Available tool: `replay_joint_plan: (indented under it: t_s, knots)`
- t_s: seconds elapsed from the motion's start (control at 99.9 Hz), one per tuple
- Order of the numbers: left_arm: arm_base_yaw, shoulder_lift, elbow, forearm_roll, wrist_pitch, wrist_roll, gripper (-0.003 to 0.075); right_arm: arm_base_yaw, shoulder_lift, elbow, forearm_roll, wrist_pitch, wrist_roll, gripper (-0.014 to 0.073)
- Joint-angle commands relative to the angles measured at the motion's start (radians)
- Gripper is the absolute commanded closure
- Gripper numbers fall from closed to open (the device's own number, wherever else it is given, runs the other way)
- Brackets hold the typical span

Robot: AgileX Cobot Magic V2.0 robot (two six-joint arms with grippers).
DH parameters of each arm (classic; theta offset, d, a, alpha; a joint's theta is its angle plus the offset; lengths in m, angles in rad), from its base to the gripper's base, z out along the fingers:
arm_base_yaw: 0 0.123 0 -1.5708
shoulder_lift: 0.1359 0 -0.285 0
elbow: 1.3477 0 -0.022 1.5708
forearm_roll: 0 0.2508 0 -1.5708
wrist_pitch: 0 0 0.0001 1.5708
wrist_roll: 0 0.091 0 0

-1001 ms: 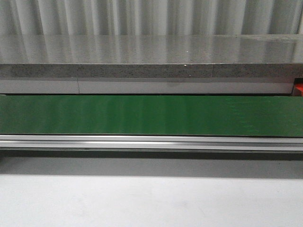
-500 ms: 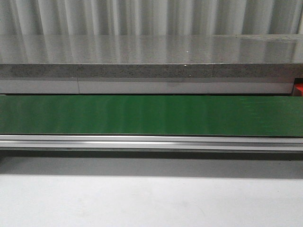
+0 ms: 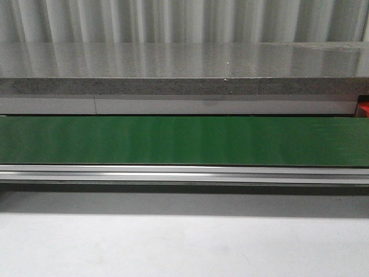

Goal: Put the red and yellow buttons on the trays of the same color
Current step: 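Move the left gripper over the cluster of red and yellow buttons, then lower the left gripper and grasp a red button by its head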

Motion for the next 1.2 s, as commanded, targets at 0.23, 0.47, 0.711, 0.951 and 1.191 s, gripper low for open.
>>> replay_joint_plan:
  t_s: [0.23,0.47,0.711,0.951,1.191]
  knots:
    - [0.062,0.15,0.033,0.107,-0.074,-0.193,0.0115,0.0,-0.018,-0.02,-0.01,-0.088,-0.002,0.0662]
    - [0.209,0.286,0.033,0.094,-0.176,-0.199,0.0115,0.0,-0.018,-0.02,-0.01,-0.088,-0.002,0.0662]
    - [0.321,0.436,0.033,0.068,-0.252,-0.191,0.0115,0.0,-0.018,-0.02,-0.01,-0.088,-0.002,0.0662]
    - [0.361,0.573,0.033,0.066,-0.34,-0.191,0.0115,0.0,-0.018,-0.02,-0.01,-0.088,-0.002,0.0662]
    - [0.387,0.675,0.033,0.07,-0.39,-0.189,0.0115,0.0,-0.018,-0.02,-0.01,-0.088,-0.002,0.0662]
